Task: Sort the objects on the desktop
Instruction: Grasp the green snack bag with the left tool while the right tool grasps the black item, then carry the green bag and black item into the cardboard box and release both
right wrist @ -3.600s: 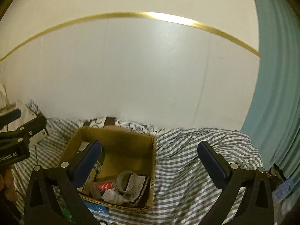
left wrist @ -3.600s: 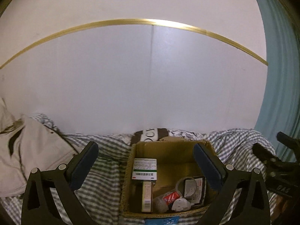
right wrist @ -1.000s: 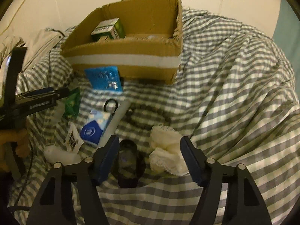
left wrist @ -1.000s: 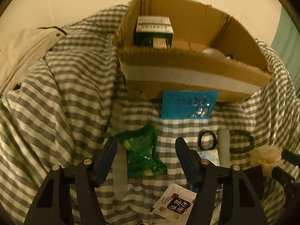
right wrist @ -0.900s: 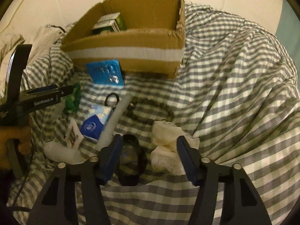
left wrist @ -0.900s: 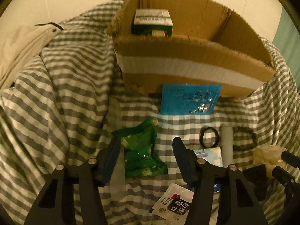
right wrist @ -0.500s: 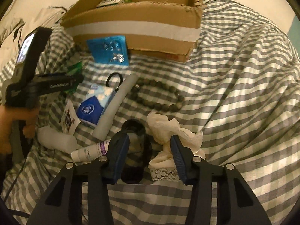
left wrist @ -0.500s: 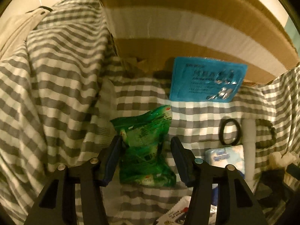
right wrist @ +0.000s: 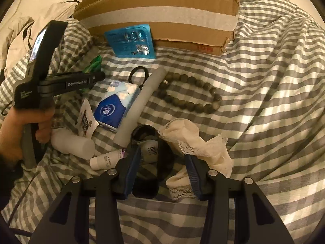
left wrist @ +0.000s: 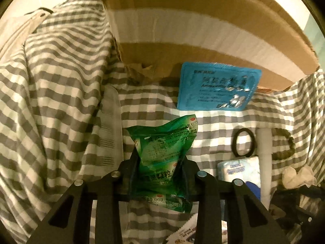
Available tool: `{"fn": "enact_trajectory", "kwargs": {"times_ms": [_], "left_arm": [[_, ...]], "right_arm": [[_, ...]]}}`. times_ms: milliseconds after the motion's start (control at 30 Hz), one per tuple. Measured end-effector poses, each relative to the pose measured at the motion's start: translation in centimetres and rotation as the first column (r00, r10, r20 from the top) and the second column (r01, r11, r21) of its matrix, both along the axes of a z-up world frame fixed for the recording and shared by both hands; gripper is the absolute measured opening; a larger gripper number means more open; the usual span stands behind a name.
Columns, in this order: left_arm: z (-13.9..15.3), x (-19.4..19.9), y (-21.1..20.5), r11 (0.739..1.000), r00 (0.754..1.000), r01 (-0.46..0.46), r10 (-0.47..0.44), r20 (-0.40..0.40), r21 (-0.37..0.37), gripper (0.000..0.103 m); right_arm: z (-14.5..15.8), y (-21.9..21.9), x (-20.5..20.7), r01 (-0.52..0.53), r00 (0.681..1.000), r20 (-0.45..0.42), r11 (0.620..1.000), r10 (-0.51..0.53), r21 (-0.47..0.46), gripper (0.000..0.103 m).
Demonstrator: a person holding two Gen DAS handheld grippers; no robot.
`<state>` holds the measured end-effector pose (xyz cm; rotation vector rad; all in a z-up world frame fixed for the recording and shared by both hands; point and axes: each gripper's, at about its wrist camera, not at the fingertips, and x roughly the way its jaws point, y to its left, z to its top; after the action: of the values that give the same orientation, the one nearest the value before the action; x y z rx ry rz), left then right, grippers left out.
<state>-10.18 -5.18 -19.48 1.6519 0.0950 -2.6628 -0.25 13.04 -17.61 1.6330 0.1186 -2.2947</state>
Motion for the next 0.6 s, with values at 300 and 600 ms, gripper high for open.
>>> {"fn": "enact_trajectory", "kwargs": {"times_ms": [300,600], "left_arm": [[3.6,2.6,0.5,0.999,0.995,0.031,-0.031,-0.096,-0.010,0.035],[6.9,4.0,1.2,0.998,0.980,0.062,-0.059,-0.189,0.012,0.035]], "right_arm": [[-0.9,-0.1,1.3,-0.032,0.999,-0.027,0.999,0.031,-0.043,0.002],[0.5,1.4,2.1,0.010,0.992,-0.126,0.995,-0.023,-0.099,0.002]]}}
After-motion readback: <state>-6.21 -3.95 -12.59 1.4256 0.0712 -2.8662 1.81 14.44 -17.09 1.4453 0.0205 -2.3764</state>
